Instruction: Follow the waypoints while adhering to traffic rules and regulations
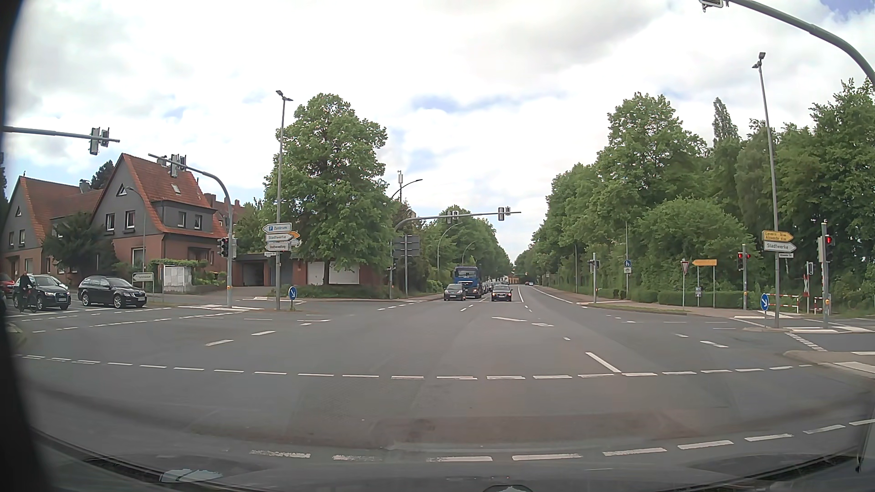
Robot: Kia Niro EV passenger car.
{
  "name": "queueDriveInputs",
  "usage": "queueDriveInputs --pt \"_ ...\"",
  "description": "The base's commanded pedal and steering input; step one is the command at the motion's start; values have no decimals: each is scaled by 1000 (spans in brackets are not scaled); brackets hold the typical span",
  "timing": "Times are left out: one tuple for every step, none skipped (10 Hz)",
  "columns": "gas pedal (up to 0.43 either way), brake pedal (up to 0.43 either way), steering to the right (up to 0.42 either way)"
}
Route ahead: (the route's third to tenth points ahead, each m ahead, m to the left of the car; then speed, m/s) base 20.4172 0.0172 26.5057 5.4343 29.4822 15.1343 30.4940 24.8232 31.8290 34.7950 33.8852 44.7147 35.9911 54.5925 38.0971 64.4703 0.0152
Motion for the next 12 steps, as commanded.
queueDriveInputs --pt "0 0 8" --pt "0 0 8" --pt "0 0 8" --pt "0 0 8" --pt "0 0 8" --pt "0 0 8" --pt "0 0 8" --pt "0 0 8" --pt "0 0 8" --pt "0 0 8" --pt "0 0 8" --pt "0 0 8"
